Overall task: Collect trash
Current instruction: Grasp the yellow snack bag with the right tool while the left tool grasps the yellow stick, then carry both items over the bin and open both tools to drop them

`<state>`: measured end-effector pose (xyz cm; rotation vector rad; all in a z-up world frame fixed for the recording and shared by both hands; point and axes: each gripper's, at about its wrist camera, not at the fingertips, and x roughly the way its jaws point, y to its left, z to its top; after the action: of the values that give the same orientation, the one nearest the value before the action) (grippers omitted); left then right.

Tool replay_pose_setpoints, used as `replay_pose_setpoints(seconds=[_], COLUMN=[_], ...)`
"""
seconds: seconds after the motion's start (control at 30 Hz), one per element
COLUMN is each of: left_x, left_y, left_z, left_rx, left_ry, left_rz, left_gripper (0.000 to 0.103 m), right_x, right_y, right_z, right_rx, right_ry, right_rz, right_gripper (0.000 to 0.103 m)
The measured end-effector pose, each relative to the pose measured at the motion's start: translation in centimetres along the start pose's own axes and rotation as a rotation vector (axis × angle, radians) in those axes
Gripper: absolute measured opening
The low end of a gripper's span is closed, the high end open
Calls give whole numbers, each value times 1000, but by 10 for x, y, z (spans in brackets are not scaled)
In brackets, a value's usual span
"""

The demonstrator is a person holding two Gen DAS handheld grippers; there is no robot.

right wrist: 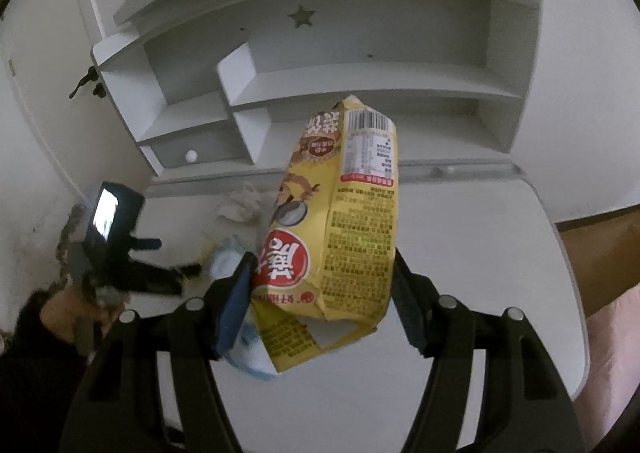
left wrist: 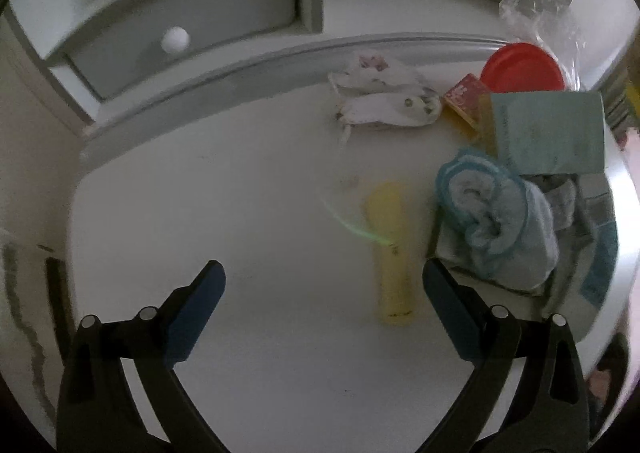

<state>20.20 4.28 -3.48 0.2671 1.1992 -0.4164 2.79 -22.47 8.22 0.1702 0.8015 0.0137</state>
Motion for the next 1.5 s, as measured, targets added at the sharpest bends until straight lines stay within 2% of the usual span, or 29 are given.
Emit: replay_pose_setpoints(seconds=[0.03,0.17,0.2,0.23,0.27,0.3,0.33,0.37,0.43,0.47,0.5,0.57,0.7,0.8,0.9,0.97,1.0,1.07,1.1,1.17,1.2,1.27,1.37,1.4,1.43,1.5], left_x=[2,4,3,0,-1,-1,-2,-3,-5,-7,-10,-23,-66,-113,-140,-148,-150,-144,-137,-125,-116,-99,-60,-47,-27,4], left_y=[0,-7,-9,-13,-16,-21,-26,-30,-33,-35,-38,-45,-49,-80,-141,-204,-244,-299,-343,-400,-441,-490,-563,-582,-606,-629], left_z=[3,11,11,11,10,9,7,5,0,-1,-3,-11,-24,-29,-23,-13,-11,-11,-14,-21,-30,-44,-73,-83,-98,-112], left_rx=[-9,-10,-10,-15,-9,8,30,28,-4,-16,-24,-44,-69,-43,38,139,207,308,385,489,564,654,765,802,841,885], left_ry=[16,50,53,55,60,60,55,47,45,37,23,-13,-111,-202,-278,-326,-346,-353,-350,-338,-320,-281,-113,-71,-22,35], left_rz=[-18,-42,-45,-45,-28,8,41,44,52,59,62,91,168,151,100,26,-45,-155,-219,-293,-364,-446,-562,-591,-593,-575], left_gripper=[95,77,68,61,41,27,21,13,13,13,13,13,13,13,13,13,13,13,13,13,13,13,13,13,13,13], right_x=[-4,-23,-28,-32,-36,-37,-36,-33,-19,-6,7,17,0,-29,-65,-91,-101,-123,-132,-149,-152,-158,-154,-148,-144,-131], right_y=[-13,-59,-67,-81,-94,-102,-115,-127,-141,-152,-160,-162,-166,-179,-203,-226,-238,-268,-282,-317,-326,-355,-389,-402,-410,-429], right_z=[-5,-22,-25,-32,-40,-45,-52,-57,-62,-65,-68,-70,-68,-65,-73,-90,-99,-125,-140,-180,-193,-233,-290,-313,-326,-358], right_rx=[5,26,34,57,80,94,110,118,105,114,125,106,89,119,164,214,241,309,346,443,477,575,717,768,799,872], right_ry=[10,23,21,25,22,24,34,39,59,72,111,121,46,-35,-122,-166,-181,-201,-204,-191,-178,-138,-40,-6,15,67], right_rz=[-5,-26,-21,-15,-10,-5,-1,-3,31,60,40,7,52,80,84,63,47,-5,-32,-91,-105,-148,-194,-193,-196,-188], right_gripper=[64,62,53,51,43,34,24,24,23,19,17,16,15,15,15,15,15,15,15,15,15,15,15,15,15,15])
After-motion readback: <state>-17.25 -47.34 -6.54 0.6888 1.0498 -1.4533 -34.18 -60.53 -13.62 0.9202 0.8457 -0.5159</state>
